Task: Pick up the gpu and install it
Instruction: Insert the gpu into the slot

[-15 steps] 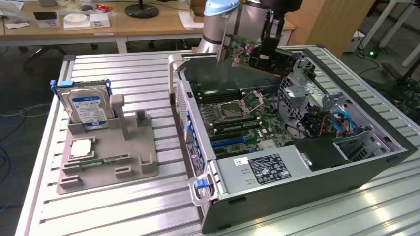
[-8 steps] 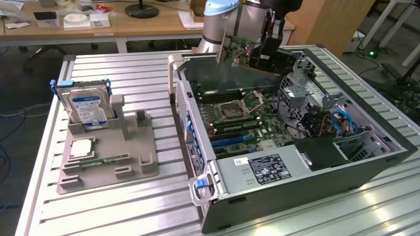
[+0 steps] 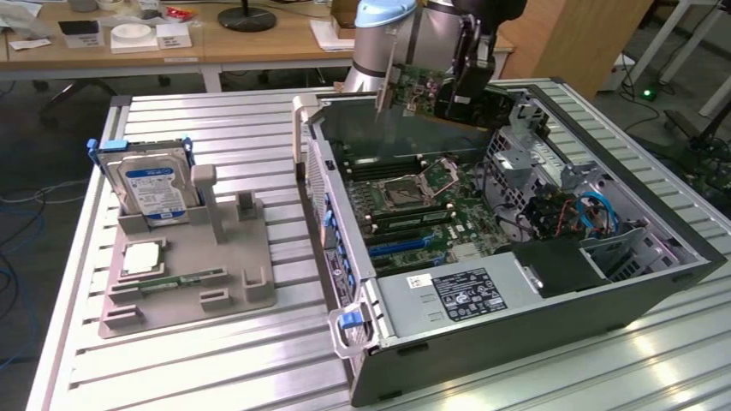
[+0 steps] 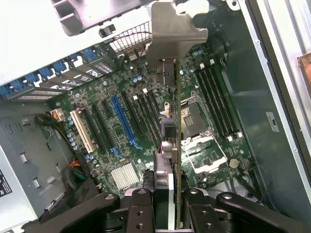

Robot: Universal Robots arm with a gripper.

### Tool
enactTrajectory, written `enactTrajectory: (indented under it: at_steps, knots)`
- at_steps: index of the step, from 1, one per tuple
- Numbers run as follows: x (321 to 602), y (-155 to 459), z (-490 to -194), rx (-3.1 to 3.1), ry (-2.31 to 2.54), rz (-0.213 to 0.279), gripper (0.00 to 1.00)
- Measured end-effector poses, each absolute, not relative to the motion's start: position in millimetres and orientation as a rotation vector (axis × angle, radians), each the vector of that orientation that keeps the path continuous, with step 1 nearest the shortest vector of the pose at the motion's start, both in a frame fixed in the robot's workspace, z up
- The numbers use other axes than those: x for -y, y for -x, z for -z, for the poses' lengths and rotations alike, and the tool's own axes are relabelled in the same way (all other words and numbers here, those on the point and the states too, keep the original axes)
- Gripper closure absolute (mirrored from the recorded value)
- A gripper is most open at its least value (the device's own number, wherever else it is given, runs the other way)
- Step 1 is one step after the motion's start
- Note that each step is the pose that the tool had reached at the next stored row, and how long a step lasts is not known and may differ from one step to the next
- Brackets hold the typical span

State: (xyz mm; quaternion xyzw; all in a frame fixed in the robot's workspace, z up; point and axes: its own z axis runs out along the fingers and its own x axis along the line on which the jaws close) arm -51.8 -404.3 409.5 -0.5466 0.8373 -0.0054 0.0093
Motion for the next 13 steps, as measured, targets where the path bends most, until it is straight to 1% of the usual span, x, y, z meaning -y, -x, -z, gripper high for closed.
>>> enactTrajectory:
  at_steps: [13]
  knots:
    - [404.3,51.8,-409.5,-2.530,1.830,0.015,0.72]
